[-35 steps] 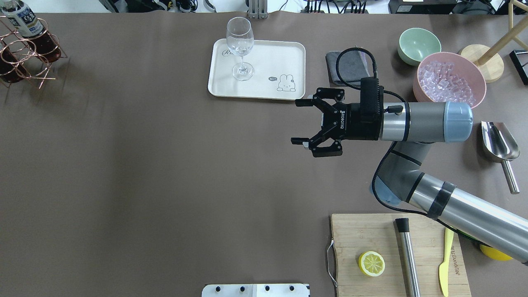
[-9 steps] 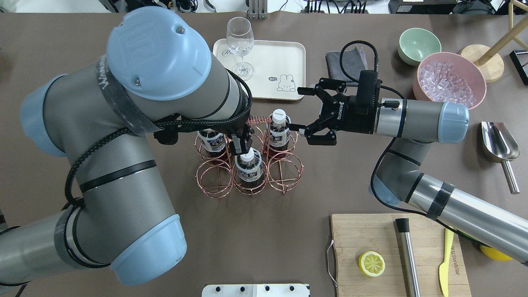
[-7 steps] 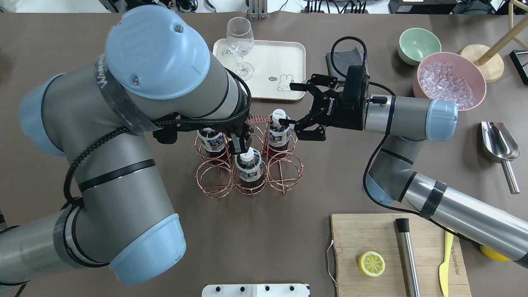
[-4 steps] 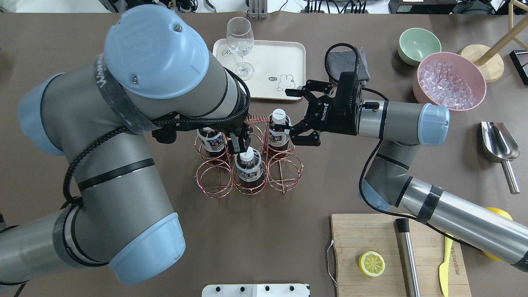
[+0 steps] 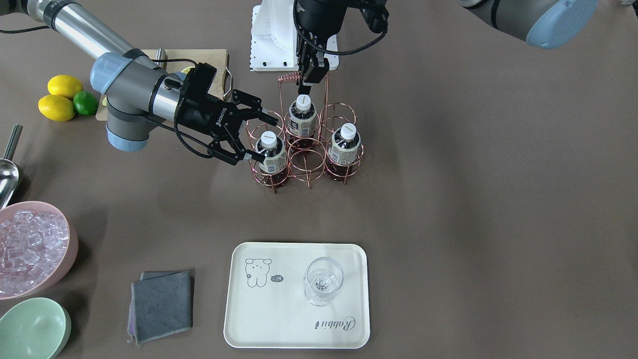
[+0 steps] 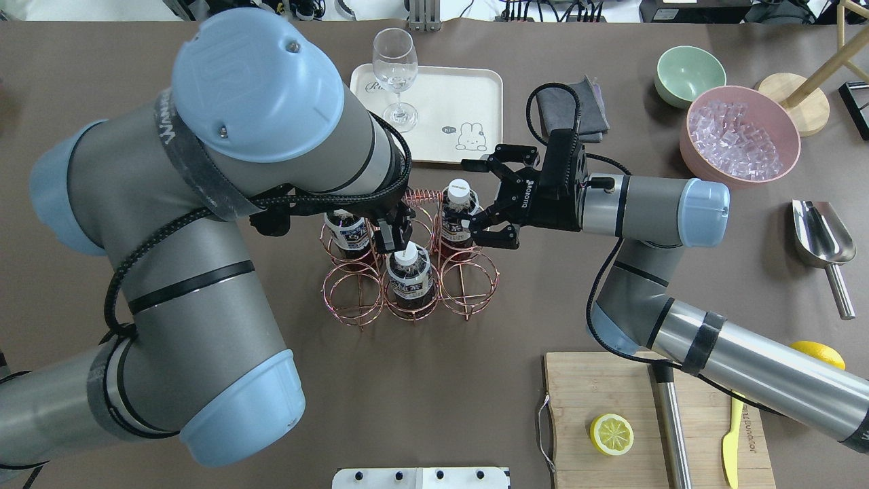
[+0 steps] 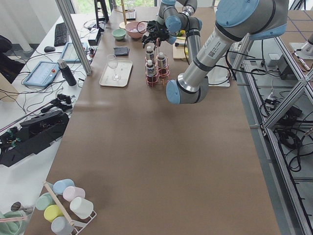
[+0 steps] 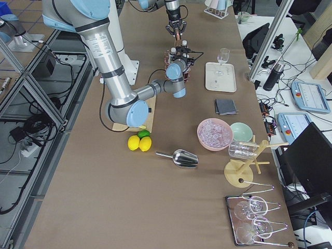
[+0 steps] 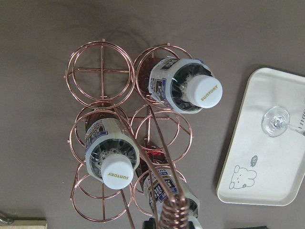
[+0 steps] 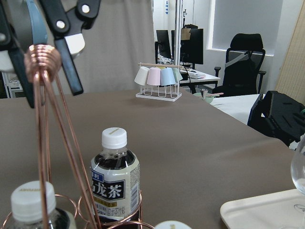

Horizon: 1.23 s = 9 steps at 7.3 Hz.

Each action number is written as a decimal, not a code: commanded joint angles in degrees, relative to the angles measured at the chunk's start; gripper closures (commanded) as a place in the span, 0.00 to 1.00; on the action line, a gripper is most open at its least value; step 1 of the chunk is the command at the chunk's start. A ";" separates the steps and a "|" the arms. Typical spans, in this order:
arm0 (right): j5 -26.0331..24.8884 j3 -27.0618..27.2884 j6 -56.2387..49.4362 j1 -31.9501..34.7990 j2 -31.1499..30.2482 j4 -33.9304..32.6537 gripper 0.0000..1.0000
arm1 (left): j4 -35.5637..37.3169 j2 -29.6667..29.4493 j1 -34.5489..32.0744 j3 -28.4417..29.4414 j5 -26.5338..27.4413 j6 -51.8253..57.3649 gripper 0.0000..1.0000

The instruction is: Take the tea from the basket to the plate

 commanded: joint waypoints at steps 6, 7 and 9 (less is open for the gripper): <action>0.67 5.35 0.88 2.13 -0.48 -3.76 1.00 | 0.61 0.01 -0.18 -0.23 0.00 0.09 1.00; 1.63 8.77 1.41 3.45 -0.48 -6.91 1.00 | 0.61 0.09 -0.18 -0.23 0.00 0.09 1.00; 2.85 16.06 3.95 6.52 -0.04 -14.81 1.00 | 0.70 0.09 -0.53 -0.23 0.00 0.09 1.00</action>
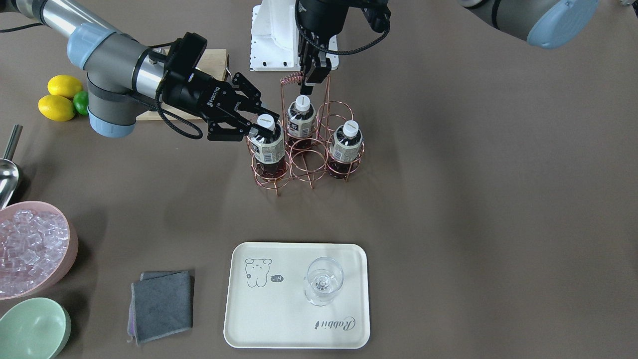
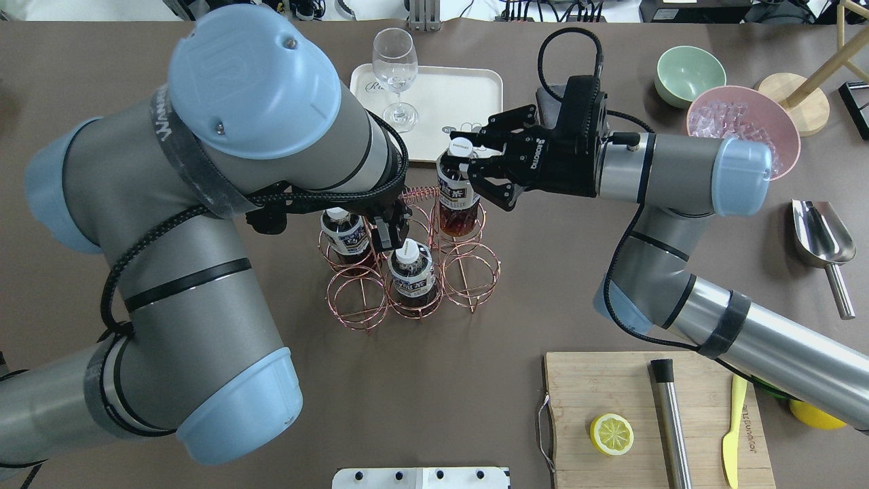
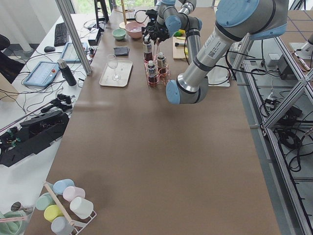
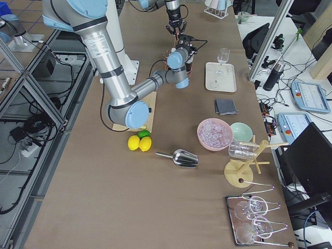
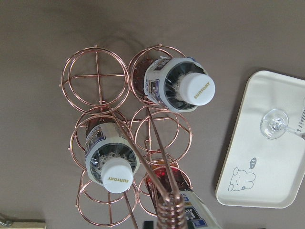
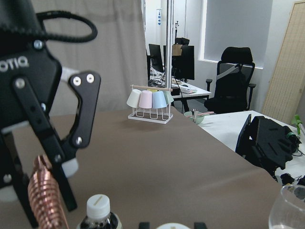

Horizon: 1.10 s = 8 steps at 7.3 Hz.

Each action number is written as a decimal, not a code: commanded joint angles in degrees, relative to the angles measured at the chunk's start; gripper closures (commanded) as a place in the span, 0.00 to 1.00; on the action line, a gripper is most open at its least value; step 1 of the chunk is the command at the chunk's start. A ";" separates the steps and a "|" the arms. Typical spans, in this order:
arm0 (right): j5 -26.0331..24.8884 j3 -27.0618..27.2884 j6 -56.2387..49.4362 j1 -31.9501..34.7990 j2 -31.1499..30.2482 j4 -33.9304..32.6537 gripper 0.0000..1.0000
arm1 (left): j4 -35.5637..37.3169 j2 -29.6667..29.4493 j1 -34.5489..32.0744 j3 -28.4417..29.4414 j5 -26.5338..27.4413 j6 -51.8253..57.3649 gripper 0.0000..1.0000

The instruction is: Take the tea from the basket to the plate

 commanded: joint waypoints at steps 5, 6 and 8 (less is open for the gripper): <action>3.85 5.98 5.66 14.83 2.55 -14.48 1.00 | 2.61 -0.06 -4.74 -1.75 -1.04 2.45 1.00; 3.41 3.61 5.31 15.82 2.64 -14.48 1.00 | 5.59 0.03 -8.16 -4.11 -3.84 6.64 1.00; 1.31 -3.23 5.13 16.70 5.77 -14.22 1.00 | 6.15 4.05 -17.73 -4.75 -13.05 15.17 1.00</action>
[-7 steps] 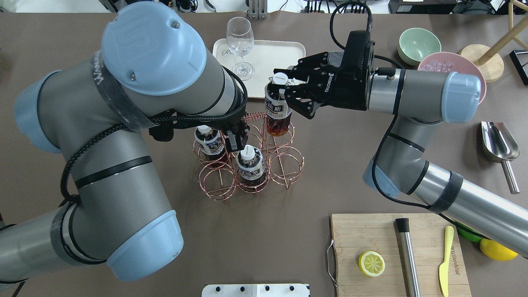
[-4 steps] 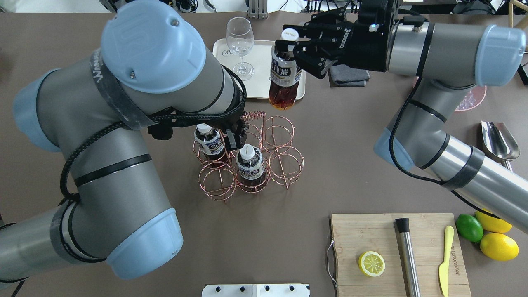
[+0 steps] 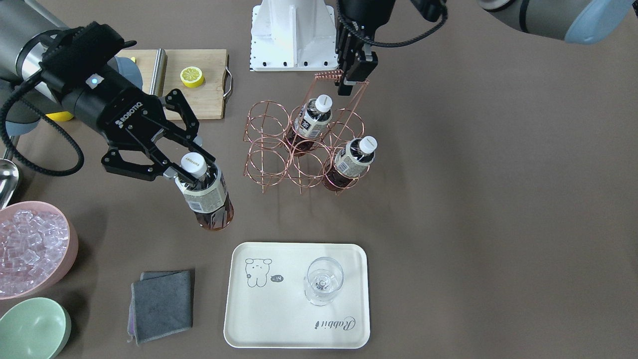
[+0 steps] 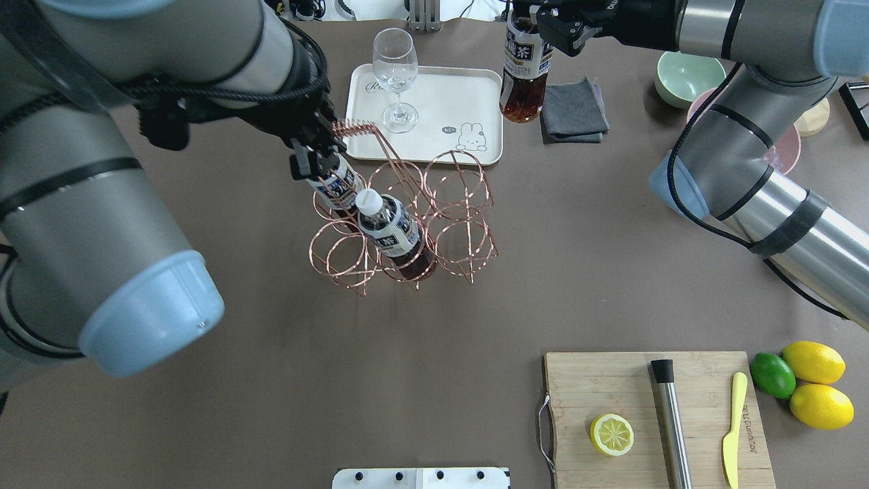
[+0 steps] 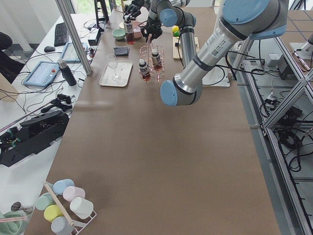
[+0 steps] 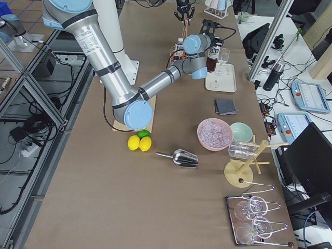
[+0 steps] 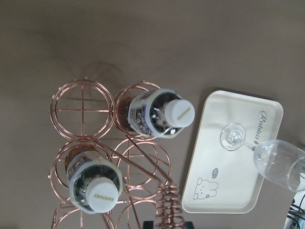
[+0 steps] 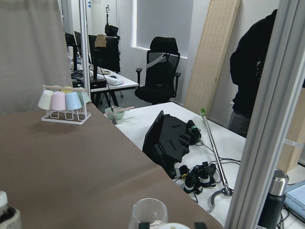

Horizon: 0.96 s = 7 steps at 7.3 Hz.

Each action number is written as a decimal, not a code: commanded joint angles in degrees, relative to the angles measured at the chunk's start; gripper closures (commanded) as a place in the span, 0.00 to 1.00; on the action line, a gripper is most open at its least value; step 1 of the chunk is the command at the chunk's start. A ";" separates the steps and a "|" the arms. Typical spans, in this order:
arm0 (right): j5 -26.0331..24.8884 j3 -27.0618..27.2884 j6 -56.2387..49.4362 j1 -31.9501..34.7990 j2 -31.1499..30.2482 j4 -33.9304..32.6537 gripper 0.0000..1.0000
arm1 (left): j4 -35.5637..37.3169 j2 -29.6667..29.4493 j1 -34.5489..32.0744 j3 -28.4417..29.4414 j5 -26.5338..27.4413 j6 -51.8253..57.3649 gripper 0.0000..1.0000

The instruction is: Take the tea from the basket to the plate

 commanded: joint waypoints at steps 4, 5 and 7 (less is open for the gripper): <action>-11.94 -16.36 0.25 -1.84 9.21 0.25 1.00 | -2.19 16.75 -25.99 3.83 -14.84 33.58 1.00; -17.03 -19.07 0.16 -4.82 10.09 2.34 1.00 | -3.69 17.83 -32.83 10.48 -19.46 41.91 1.00; -24.45 -26.63 0.16 -10.20 11.41 11.39 1.00 | -8.85 17.14 -41.49 26.37 -23.55 53.56 1.00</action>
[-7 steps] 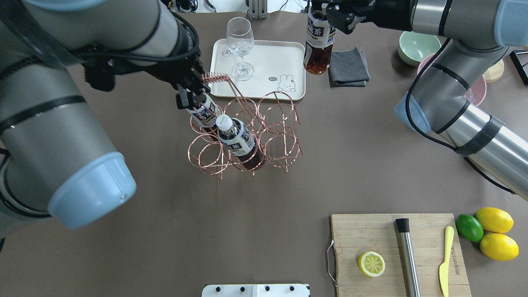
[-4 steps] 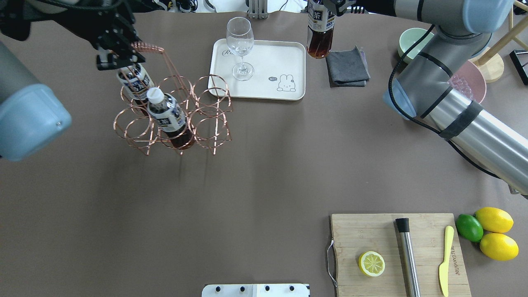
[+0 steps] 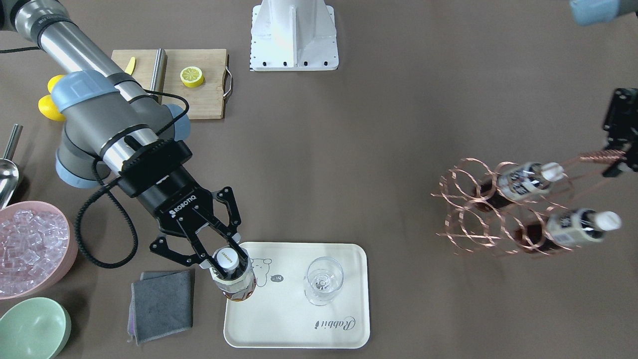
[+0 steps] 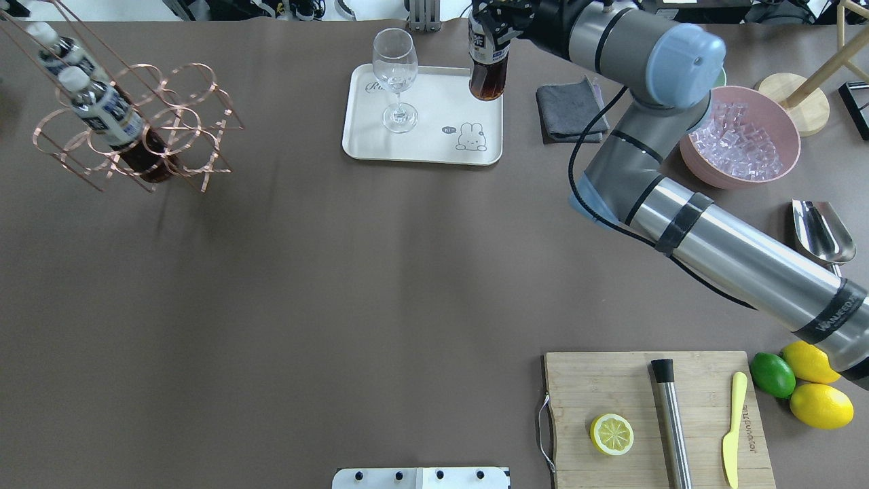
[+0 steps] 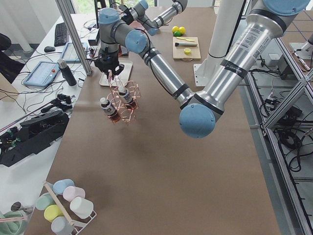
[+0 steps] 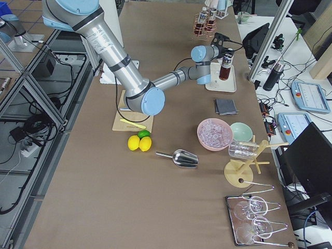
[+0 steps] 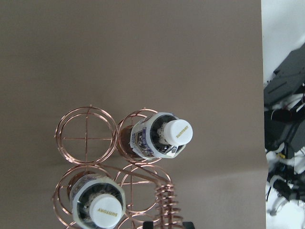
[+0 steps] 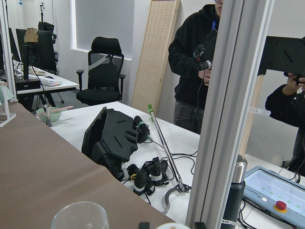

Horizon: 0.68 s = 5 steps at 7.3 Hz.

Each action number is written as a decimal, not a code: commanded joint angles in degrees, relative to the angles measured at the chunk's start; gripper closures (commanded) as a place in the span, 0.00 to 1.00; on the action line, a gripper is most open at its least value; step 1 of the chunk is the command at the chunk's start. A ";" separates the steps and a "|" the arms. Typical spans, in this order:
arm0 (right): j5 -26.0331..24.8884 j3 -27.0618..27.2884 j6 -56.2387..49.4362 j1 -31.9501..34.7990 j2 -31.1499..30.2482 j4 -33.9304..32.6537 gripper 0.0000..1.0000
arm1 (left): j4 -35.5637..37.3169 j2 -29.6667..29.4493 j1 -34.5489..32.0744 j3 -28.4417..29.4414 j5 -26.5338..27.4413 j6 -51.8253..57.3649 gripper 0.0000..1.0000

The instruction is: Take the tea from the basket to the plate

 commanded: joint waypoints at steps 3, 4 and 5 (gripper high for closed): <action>-7.89 -11.64 -0.01 -6.43 1.01 14.24 1.00 | -20.82 -4.19 -12.32 35.87 -2.43 11.57 1.00; -8.34 -12.20 -0.01 -7.22 1.01 14.98 1.00 | -25.55 -5.53 -12.42 41.17 -2.25 11.75 1.00; -8.25 -12.38 -0.01 -7.49 0.92 15.16 1.00 | -27.60 -5.63 -12.42 42.18 -0.86 11.92 0.29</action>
